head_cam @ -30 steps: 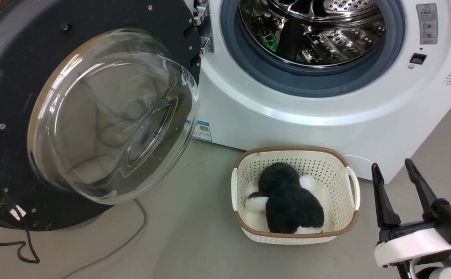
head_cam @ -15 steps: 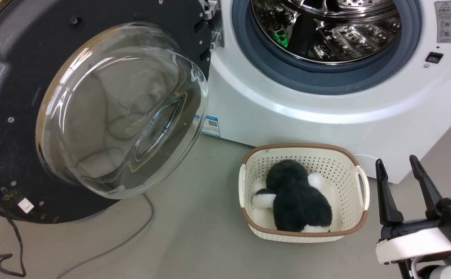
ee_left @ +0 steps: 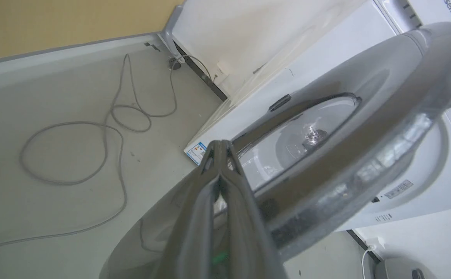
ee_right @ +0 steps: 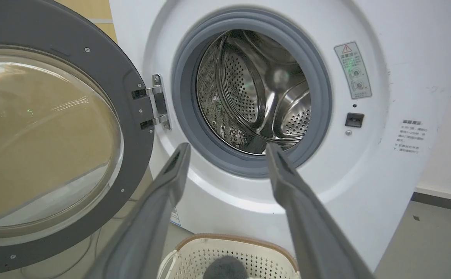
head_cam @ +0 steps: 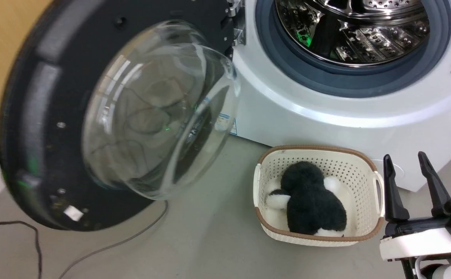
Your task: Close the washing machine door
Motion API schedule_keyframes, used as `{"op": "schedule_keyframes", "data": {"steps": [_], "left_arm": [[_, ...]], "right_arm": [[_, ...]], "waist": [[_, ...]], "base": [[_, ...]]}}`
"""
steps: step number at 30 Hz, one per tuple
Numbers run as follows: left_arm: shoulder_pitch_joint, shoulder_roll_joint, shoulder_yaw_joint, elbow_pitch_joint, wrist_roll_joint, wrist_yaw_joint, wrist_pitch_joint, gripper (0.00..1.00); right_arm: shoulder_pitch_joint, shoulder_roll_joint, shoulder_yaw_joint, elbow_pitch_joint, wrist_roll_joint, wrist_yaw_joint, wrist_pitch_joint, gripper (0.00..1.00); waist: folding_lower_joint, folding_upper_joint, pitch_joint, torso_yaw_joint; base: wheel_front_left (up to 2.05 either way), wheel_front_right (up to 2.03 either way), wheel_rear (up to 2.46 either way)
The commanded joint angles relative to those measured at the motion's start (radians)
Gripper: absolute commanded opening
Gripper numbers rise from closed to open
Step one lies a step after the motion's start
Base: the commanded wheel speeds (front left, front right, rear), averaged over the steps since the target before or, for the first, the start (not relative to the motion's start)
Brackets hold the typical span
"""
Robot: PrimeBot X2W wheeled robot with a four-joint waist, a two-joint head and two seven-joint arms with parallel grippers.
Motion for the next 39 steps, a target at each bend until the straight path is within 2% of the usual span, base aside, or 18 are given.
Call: {"op": "schedule_keyframes", "data": {"steps": [1, 11, 15, 19, 25, 30, 39], "left_arm": [[0.019, 0.004, -0.014, -0.020, -0.029, -0.009, 0.019, 0.00], [0.196, 0.024, -0.196, -0.289, -0.165, -0.020, 0.116, 0.00], [0.241, 0.005, -0.290, -0.418, -0.243, -0.024, 0.105, 0.00], [0.241, -0.015, -0.392, -0.491, -0.246, -0.024, 0.072, 0.00], [0.195, -0.012, -0.601, -0.590, -0.153, -0.024, -0.016, 0.00], [0.108, -0.040, -0.769, -0.553, -0.116, -0.024, -0.126, 0.00], [-0.049, -0.114, -1.010, -0.320, -0.117, -0.025, -0.380, 0.00]], "right_arm": [[-0.008, 0.004, -0.004, -0.007, 0.007, 0.001, -0.008, 1.00], [-0.010, 0.004, -0.020, -0.011, 0.029, 0.001, -0.029, 1.00], [-0.003, 0.004, -0.032, -0.013, 0.033, 0.001, -0.038, 1.00], [-0.006, 0.004, -0.032, -0.009, 0.032, 0.001, -0.038, 1.00], [-0.029, 0.004, -0.021, -0.007, 0.033, 0.001, -0.038, 1.00], [-0.044, 0.004, -0.018, -0.006, 0.030, 0.001, -0.038, 1.00], [-0.051, 0.004, -0.015, 0.001, 0.042, 0.001, -0.038, 1.00]], "waist": [[0.0000, 0.0000, -0.003, 0.007], [0.0000, 0.0000, -0.007, 0.035], [0.0000, 0.0000, -0.004, 0.039], [0.0000, 0.0000, -0.004, 0.020], [0.0000, 0.0000, 0.002, -0.042], [0.0000, 0.0000, 0.011, -0.106], [0.0000, 0.0000, 0.015, -0.239]], "base": [[0.00, 0.00, 0.00], [0.00, 0.00, 0.00], [0.00, 0.00, 0.00], [0.00, 0.00, 0.00], [0.00, 0.00, 0.00], [0.00, 0.00, 0.00], [0.00, 0.00, 0.00]]}}
